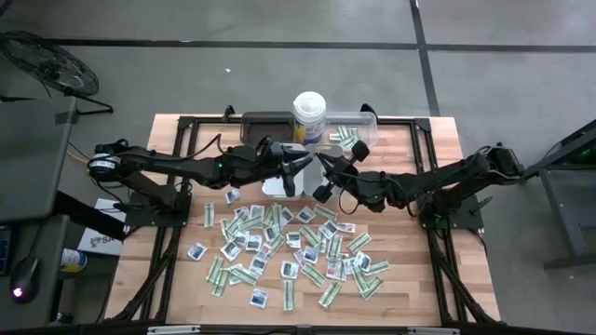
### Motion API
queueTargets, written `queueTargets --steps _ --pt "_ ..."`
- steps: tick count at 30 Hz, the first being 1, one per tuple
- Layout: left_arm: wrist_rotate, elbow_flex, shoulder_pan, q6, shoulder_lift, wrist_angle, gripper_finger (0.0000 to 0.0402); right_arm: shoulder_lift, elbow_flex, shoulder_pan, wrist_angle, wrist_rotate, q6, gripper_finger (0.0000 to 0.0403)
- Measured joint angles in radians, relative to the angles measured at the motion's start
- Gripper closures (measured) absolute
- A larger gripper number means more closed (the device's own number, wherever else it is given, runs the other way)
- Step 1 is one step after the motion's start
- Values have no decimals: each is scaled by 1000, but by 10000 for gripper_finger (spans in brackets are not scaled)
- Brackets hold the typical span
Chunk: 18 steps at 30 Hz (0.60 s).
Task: Pick & Place First Aid Supplies
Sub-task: Put the ointment into the black transparent bin
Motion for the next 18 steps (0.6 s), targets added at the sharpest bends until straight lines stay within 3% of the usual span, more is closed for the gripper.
queueTargets --steps 7,18 --pt "5 0 0 0 0 -25 394 0 0 0 -3 -4 0 403" --pt "9 0 0 3 -1 -33 400 0 0 -1 -7 -21 0 399"
